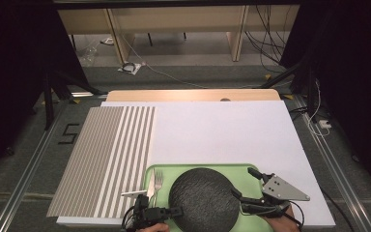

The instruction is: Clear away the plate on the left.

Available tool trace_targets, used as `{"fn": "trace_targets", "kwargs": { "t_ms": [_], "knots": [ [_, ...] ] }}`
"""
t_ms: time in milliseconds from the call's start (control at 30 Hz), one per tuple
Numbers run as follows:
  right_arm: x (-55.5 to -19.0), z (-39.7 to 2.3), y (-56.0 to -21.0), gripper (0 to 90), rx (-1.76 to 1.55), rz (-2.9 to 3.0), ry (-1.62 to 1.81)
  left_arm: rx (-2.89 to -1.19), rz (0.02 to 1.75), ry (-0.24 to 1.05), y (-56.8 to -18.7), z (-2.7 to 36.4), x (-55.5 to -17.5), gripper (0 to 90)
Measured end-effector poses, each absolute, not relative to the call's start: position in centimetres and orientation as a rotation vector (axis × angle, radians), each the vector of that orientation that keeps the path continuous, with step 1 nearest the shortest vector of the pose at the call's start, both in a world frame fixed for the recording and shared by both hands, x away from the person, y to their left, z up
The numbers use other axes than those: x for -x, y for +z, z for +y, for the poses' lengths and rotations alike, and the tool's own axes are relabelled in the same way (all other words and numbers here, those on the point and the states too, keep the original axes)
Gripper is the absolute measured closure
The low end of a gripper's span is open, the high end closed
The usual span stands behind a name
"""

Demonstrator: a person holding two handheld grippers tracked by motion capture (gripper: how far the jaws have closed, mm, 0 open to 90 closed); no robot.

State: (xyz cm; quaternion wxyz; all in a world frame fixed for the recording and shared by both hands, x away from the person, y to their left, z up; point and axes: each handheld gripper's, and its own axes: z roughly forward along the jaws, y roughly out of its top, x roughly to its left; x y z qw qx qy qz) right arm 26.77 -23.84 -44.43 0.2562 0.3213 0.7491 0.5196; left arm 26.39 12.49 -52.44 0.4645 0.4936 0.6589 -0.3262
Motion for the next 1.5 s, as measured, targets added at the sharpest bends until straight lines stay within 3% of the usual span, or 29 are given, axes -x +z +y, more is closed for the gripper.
{"fn": "trace_targets", "kwargs": {
  "t_ms": [433, 767, 1200, 1500],
  "knots": [
    [-26.8, -23.8, -44.4, 20.7, -0.866, 2.039, 1.405, -1.240, 1.631, -0.790, -52.5, 12.7, -26.6, 76.1],
    [-26.8, -23.8, -44.5, 20.7, -0.863, 2.043, 1.404, -1.296, 1.588, -0.772, -52.0, 12.4, -26.7, 58.7],
    [-26.7, -23.8, -44.4, 20.7, -0.866, 2.043, 1.403, -1.376, 1.555, -0.723, -50.9, 12.5, -27.1, 45.9],
    [-26.8, -23.8, -44.5, 20.7, -0.863, 2.041, 1.405, -1.404, 1.547, -0.663, -50.4, 12.8, -27.2, 42.2]
  ]
}}
